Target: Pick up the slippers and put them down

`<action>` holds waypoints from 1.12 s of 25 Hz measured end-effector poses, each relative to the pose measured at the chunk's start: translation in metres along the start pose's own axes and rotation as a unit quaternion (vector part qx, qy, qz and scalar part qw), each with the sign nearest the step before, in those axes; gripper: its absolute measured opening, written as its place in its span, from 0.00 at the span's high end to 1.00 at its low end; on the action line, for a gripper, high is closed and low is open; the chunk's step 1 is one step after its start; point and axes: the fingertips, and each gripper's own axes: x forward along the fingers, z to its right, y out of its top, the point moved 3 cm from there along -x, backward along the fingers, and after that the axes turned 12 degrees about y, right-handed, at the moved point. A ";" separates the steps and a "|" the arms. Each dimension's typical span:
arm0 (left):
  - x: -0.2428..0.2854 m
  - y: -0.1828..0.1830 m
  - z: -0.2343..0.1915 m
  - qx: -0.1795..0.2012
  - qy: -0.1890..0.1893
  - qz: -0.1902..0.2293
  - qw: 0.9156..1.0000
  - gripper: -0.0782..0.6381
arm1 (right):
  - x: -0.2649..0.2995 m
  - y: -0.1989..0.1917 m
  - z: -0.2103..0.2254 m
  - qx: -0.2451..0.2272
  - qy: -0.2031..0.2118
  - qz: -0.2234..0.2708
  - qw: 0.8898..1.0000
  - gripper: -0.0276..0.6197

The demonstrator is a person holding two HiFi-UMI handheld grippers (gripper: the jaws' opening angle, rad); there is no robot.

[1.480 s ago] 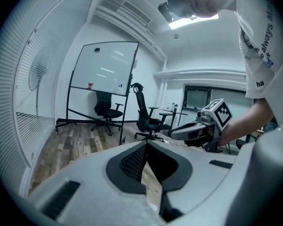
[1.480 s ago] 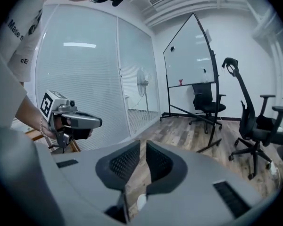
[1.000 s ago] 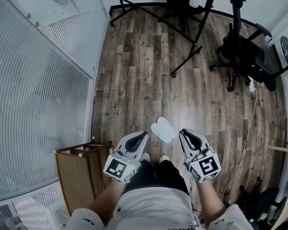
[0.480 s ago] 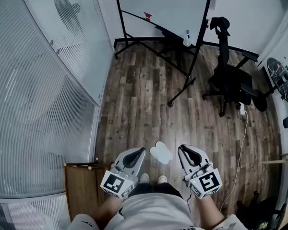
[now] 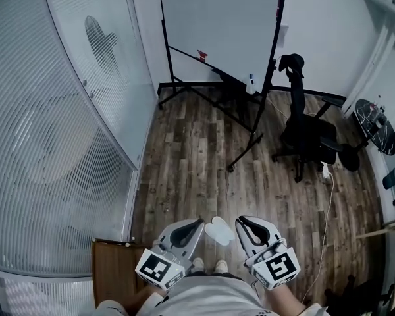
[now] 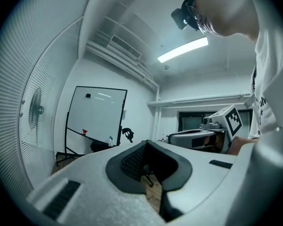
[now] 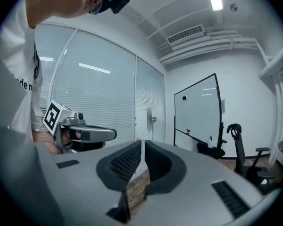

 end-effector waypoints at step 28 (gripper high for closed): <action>-0.027 0.035 0.004 0.007 0.006 0.034 0.999 0.87 | -0.001 0.047 -0.024 -0.027 0.000 0.025 0.999 0.93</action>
